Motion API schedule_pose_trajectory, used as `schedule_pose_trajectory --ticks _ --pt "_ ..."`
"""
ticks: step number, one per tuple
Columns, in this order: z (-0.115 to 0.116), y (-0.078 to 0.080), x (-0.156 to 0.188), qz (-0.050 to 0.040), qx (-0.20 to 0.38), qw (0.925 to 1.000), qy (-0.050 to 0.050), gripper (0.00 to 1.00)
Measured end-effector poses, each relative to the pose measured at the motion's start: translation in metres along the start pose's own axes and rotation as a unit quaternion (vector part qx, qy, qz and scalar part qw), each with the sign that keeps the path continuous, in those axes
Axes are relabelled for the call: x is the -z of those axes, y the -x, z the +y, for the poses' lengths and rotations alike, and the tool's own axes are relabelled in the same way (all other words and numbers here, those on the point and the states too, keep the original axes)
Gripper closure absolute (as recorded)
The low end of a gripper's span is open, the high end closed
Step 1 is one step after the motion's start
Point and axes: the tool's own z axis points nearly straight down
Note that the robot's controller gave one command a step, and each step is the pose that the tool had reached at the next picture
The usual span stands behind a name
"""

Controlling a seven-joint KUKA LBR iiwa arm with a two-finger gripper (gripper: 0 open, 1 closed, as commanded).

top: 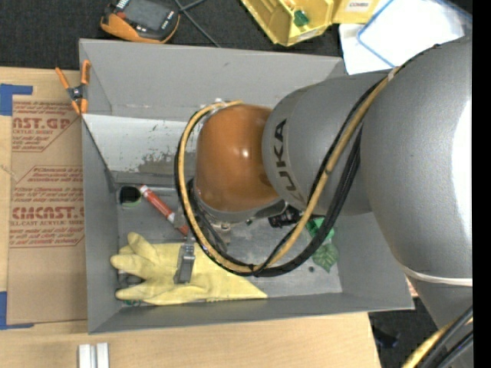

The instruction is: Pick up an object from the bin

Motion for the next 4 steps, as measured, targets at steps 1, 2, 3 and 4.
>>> schedule_pose_trajectory --ticks 1,2,3,4 --pt "-0.02 0.016 -0.05 0.0077 0.032 0.9995 -0.004 0.0" --pt "0.007 -0.007 -0.038 -0.0005 0.039 0.9992 0.002 0.0" --pt "-0.009 -0.006 -0.064 0.0058 0.017 0.9998 -0.003 0.0" --pt "0.015 -0.013 -0.066 0.0008 -0.032 0.9995 0.001 0.0"
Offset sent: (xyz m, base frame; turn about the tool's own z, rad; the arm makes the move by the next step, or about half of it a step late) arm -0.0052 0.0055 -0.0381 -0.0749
